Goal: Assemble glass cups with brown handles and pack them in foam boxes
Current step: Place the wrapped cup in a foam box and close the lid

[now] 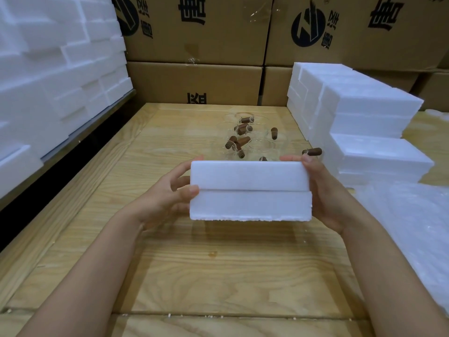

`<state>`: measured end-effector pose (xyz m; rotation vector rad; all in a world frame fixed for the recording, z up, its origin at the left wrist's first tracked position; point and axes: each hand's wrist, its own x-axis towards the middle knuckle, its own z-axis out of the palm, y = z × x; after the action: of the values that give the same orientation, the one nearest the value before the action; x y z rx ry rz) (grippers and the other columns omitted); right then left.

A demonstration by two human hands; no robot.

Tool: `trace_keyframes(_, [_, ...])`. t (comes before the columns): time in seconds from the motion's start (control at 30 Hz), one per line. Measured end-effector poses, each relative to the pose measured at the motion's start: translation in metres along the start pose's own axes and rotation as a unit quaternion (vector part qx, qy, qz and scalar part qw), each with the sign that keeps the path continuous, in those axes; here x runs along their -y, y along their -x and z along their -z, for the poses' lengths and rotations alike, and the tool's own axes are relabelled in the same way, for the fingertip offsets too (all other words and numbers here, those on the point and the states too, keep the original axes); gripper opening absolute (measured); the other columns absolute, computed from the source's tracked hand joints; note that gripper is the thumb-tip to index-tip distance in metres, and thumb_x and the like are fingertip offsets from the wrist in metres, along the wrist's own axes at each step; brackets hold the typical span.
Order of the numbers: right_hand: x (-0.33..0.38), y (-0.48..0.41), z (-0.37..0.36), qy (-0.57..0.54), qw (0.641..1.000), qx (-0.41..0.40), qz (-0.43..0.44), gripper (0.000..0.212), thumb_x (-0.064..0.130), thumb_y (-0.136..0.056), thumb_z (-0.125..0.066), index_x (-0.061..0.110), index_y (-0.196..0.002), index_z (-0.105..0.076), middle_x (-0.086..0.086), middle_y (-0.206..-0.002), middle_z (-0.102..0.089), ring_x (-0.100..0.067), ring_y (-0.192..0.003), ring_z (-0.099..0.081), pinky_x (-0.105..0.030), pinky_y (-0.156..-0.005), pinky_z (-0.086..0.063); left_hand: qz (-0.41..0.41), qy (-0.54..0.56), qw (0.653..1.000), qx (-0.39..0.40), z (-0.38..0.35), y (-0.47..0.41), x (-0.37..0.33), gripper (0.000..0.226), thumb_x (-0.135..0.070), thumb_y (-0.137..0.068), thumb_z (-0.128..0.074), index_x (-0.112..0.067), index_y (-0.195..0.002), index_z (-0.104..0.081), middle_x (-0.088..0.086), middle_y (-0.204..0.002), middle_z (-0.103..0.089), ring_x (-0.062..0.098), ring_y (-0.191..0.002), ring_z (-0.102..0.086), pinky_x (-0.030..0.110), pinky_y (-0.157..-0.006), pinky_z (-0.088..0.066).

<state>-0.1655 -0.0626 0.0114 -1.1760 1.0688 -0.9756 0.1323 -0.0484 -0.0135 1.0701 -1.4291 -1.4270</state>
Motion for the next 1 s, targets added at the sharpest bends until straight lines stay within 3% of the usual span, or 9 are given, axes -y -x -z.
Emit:
trace_keyframes(0.07, [-0.001, -0.001, 0.000, -0.025, 0.999, 0.007, -0.044, 0.066, 0.069, -0.071, -0.060, 0.026, -0.121, -0.062, -0.008, -0.127, -0.062, -0.034, -0.109, -0.063, -0.060, -0.091, -0.048, 0.002, -0.004, 1.000, 0.000, -0.002, 0.000, -0.001, 0.103, -0.071, -0.044, -0.083, -0.035, -0.135, -0.050, -0.002, -0.127, -0.064, 0.020, -0.116, -0.062, 0.035, -0.082, -0.057])
trace_keyframes(0.2, [-0.001, -0.002, -0.003, -0.040, 0.997, 0.005, -0.070, 0.089, 0.071, -0.054, -0.058, 0.027, -0.131, -0.053, -0.010, -0.125, -0.063, -0.034, -0.108, -0.064, -0.054, -0.078, -0.055, 0.001, -0.016, 1.000, 0.002, -0.004, 0.001, -0.004, 0.083, -0.075, -0.058, -0.074, -0.037, -0.130, -0.057, 0.000, -0.129, -0.063, 0.025, -0.117, -0.061, 0.042, -0.085, -0.057])
trace_keyframes(0.33, [-0.001, -0.001, -0.002, -0.041, 0.997, 0.005, -0.073, 0.087, 0.071, -0.056, -0.057, 0.025, -0.130, -0.055, -0.010, -0.125, -0.063, -0.035, -0.109, -0.063, -0.053, -0.079, -0.055, 0.000, -0.018, 1.000, 0.007, -0.006, 0.001, -0.006, 0.073, -0.073, -0.061, -0.072, -0.040, -0.125, -0.060, 0.000, -0.128, -0.064, 0.027, -0.117, -0.061, 0.051, -0.091, -0.051])
trace_keyframes(0.47, [-0.002, -0.001, -0.002, -0.045, 0.997, 0.004, -0.067, 0.073, 0.067, -0.069, -0.058, 0.021, -0.125, -0.059, -0.010, -0.126, -0.062, -0.035, -0.110, -0.063, -0.060, -0.091, -0.049, 0.002, -0.018, 1.000, 0.007, -0.005, 0.002, -0.009, 0.073, -0.071, -0.062, -0.073, -0.040, -0.126, -0.060, -0.003, -0.130, -0.063, 0.022, -0.119, -0.060, 0.043, -0.090, -0.055])
trace_keyframes(0.53, [0.001, 0.001, -0.005, -0.034, 0.999, 0.002, -0.026, 0.065, 0.063, -0.066, -0.065, 0.023, -0.117, -0.063, -0.009, -0.125, -0.061, -0.034, -0.109, -0.062, -0.055, -0.080, -0.055, 0.000, -0.004, 1.000, 0.010, -0.005, 0.003, -0.011, 0.070, -0.066, -0.065, -0.073, -0.040, -0.127, -0.059, -0.004, -0.131, -0.062, 0.021, -0.119, -0.060, 0.035, -0.083, -0.056])
trace_keyframes(0.63, [0.004, 0.003, -0.015, -0.008, 0.994, -0.007, 0.106, 0.053, 0.056, -0.056, -0.060, 0.030, -0.102, -0.064, 0.005, -0.104, -0.063, -0.015, -0.090, -0.061, -0.028, -0.051, -0.051, 0.016, 0.064, 0.997, -0.030, -0.010, 0.004, -0.020, 0.074, -0.070, -0.063, -0.068, -0.040, -0.130, -0.056, -0.004, -0.132, -0.061, 0.021, -0.117, -0.061, 0.034, -0.075, -0.057])
trace_keyframes(0.73, [0.000, 0.004, -0.029, 0.021, 0.975, -0.011, 0.220, 0.043, 0.049, -0.062, -0.062, 0.038, -0.104, -0.063, 0.018, -0.106, -0.062, -0.006, -0.091, -0.062, -0.027, -0.062, -0.051, 0.060, 0.117, 0.983, -0.131, -0.010, 0.004, -0.028, 0.082, -0.077, -0.050, -0.067, -0.036, -0.120, -0.065, -0.004, -0.111, -0.070, 0.017, -0.091, -0.071, 0.034, -0.063, -0.057])
trace_keyframes(0.87, [-0.006, 0.000, -0.046, 0.094, 0.956, -0.018, 0.276, 0.052, 0.052, -0.068, -0.061, 0.048, -0.120, -0.056, 0.010, -0.134, -0.050, -0.016, -0.122, -0.050, -0.035, -0.091, -0.048, 0.072, 0.118, 0.970, -0.198, -0.003, 0.003, -0.032, 0.033, -0.051, -0.064, -0.071, -0.031, -0.091, -0.071, 0.001, -0.091, -0.065, 0.020, -0.072, -0.064, 0.038, -0.069, -0.054])
trace_keyframes(1.0, [-0.019, -0.003, -0.062, 0.151, 0.946, -0.034, 0.286, 0.069, 0.063, -0.074, -0.053, 0.054, -0.138, -0.030, 0.023, -0.149, -0.025, 0.008, -0.135, -0.027, -0.011, -0.102, -0.036, 0.046, 0.156, 0.945, -0.284, 0.017, -0.001, -0.035, 0.020, -0.041, -0.076, -0.064, -0.029, -0.092, -0.065, -0.005, -0.078, -0.068, 0.018, -0.074, -0.064, 0.035, -0.066, -0.054])
